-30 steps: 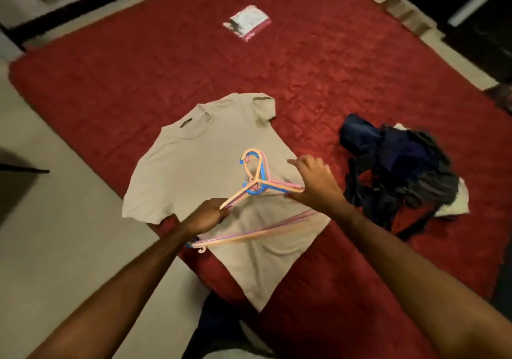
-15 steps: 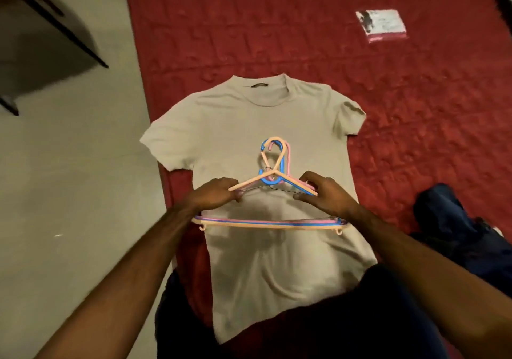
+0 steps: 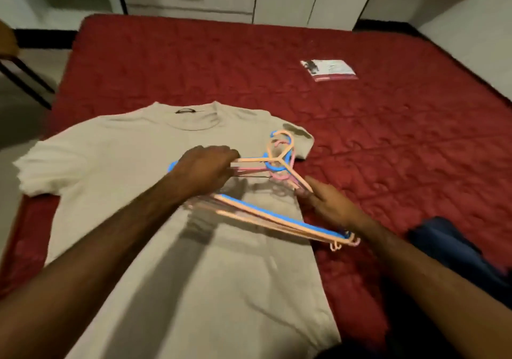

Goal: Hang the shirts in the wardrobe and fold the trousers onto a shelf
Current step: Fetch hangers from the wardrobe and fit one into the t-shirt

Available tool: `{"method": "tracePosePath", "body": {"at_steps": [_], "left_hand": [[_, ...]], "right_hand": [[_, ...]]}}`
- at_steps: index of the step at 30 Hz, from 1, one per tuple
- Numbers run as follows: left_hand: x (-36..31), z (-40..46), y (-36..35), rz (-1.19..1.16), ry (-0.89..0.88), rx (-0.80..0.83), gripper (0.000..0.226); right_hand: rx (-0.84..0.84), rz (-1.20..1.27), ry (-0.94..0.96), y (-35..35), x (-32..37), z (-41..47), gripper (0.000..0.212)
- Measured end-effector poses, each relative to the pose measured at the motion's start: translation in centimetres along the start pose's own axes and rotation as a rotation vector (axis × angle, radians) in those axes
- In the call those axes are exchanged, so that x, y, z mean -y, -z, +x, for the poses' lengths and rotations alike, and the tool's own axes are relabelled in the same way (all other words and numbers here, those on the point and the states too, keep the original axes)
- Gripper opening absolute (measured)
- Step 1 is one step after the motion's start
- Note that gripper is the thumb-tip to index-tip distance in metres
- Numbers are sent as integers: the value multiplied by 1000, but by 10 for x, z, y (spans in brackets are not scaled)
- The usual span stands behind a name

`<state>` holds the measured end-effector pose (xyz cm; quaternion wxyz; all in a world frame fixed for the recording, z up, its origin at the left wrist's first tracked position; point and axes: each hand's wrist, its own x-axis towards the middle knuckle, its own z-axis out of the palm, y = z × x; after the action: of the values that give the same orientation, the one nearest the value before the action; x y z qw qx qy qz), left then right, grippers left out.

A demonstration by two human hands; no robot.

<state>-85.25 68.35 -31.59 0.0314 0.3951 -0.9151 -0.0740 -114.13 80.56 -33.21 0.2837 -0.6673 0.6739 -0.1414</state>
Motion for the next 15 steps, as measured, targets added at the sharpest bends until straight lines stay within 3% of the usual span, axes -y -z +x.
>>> {"method": "tracePosePath", "body": {"at_steps": [4,6,8,11,13,15], "left_hand": [[-73,29,-23,78,11,-247,58],[-108,27,-27,-9,29,-242,57],[-133,21,-40,-85,56,-79,55],[-143,7,-66,-15,55,252,63],[-138,-2,-83,29,40,378,84],[-138,-6,-93,71,16,390,110]], "right_hand": [[-251,17,-191,57,-74,-28,23],[-394,112,-364,86,-108,-39,19],[-502,223,-542,104,-139,-40,32],[-572,323,-686,112,-160,-39,48],[-543,262,-756,108,-170,-40,40],[-545,186,-793,104,-183,-41,35]]}}
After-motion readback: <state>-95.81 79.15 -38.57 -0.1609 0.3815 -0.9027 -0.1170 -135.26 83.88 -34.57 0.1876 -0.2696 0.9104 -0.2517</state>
